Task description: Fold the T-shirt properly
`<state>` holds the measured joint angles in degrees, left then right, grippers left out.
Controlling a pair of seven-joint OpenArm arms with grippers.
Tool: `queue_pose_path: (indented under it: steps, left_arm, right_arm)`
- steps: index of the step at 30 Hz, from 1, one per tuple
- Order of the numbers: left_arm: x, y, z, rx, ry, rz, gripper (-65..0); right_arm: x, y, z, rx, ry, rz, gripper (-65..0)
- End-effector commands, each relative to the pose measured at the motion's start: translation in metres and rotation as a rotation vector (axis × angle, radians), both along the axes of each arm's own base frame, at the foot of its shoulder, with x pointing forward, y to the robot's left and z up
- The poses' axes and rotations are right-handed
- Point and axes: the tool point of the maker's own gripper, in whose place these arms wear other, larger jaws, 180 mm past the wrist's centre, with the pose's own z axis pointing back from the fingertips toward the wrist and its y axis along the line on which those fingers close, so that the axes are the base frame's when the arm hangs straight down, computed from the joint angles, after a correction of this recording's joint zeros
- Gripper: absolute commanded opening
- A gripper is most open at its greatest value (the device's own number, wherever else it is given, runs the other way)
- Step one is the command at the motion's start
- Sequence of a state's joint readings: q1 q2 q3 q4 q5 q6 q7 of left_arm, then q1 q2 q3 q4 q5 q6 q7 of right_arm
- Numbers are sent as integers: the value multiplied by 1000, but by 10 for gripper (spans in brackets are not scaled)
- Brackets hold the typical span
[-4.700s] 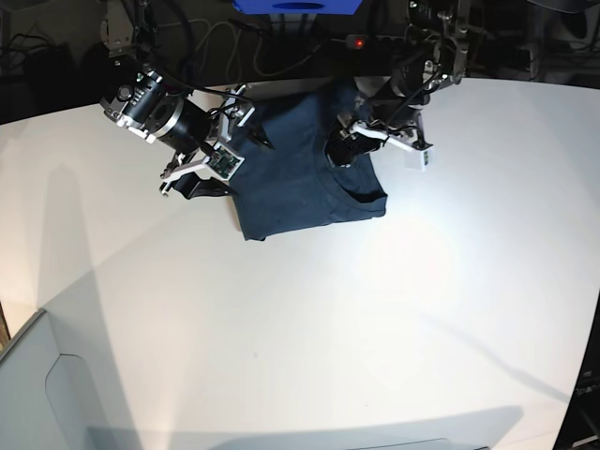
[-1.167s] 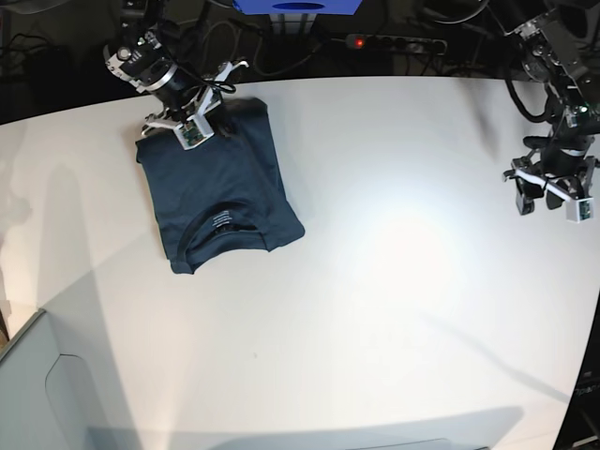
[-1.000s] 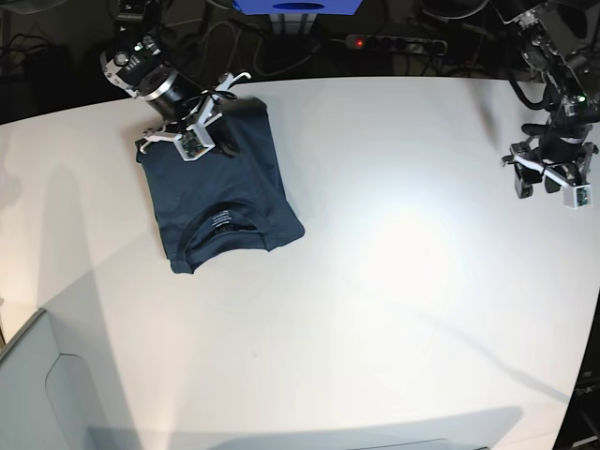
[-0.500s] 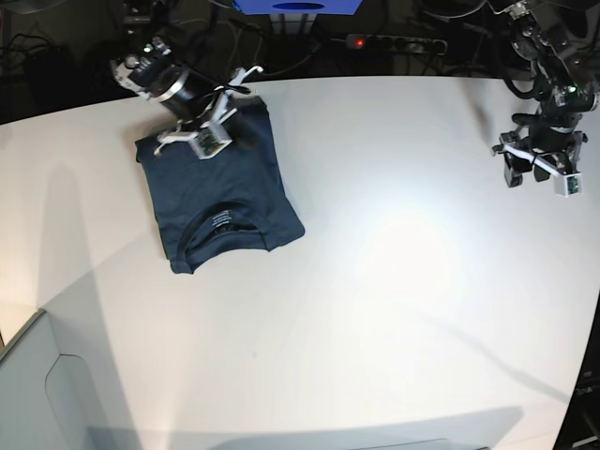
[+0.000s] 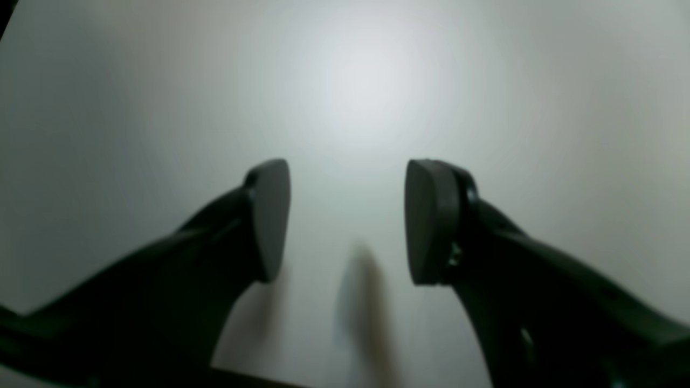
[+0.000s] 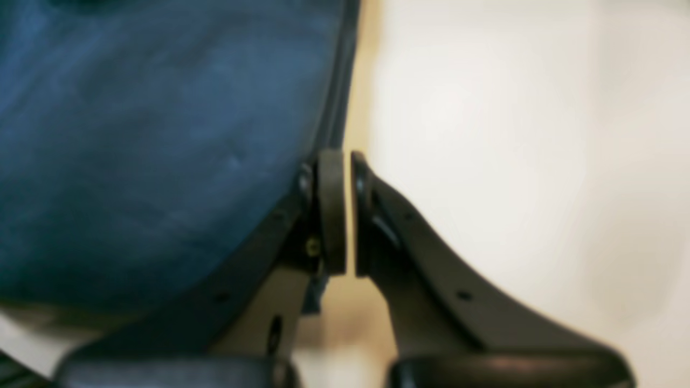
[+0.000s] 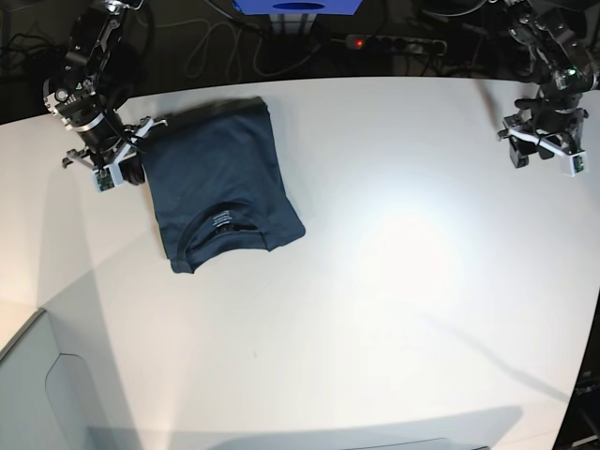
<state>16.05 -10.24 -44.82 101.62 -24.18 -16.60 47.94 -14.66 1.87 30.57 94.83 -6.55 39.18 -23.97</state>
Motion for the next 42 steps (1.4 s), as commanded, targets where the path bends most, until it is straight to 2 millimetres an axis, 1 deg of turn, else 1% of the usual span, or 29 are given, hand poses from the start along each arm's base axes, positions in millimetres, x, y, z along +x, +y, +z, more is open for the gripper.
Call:
queue_pose_path:
  steps: [1,5,7,8,15,19,21,24,26,28,29,31,33,35,37,40,42]
  left_arm:
    - [6,3,12,18,-42,-7,-323]
    - [3,2,9,15,-28,-6,-323]
    - [2,2,9,17,-28,-6,-323]
    - [2,2,9,17,-28,-6,-323]
    - [-3,3,7,19,-16,-6,-323]
    - [-10,2,4,22,3,-8,-323]
    - [-19,2,0,24,27,-10,-324]
    - [-31,0,-1,38,56,-22,-330]
    - [-41,-2,1,55,76,-36,-382]
    - [-54,-7,3,63,96,-43,-467]
    - [-63,-8,3,65,109,-29,-516]
    - [-82,-4,9,83,127,7,-638]
    - [-99,-4,12,95,147,36,-650]
    - [-118,-2,14,105,184,56,-650]
    - [-139,-2,9,100,234,72,-650]
    - [-170,-5,0,84,312,90,-650]
    - [-192,-6,-15,50,376,108,-650]
  right_arm:
    - [6,2,10,16,-47,15,-649]
    - [-9,7,-1,31,-5,15,-649]
    - [-12,16,-5,51,6,24,-649]
    - [-17,19,-8,54,18,28,-649]
    - [-29,21,-15,64,47,23,-649]
    - [-28,18,-10,52,34,19,-649]
    - [-27,9,-1,29,11,1,-649]
    - [-31,-7,14,3,-26,-67,-649]
    - [-34,-15,29,-22,-56,-112,-649]
    - [-47,-19,38,-49,-59,-139,-649]
    - [-56,-18,41,-60,-48,-144,-649]
    - [-83,-11,41,-88,22,-140,-649]
    - [-114,-6,38,-117,113,-128,-649]
    - [-145,6,28,-109,210,-90,-649]
    - [-171,19,18,-81,288,-56,-649]
    - [-203,44,5,-24,386,10,-649]
    - [-216,57,-5,9,431,63,-649]
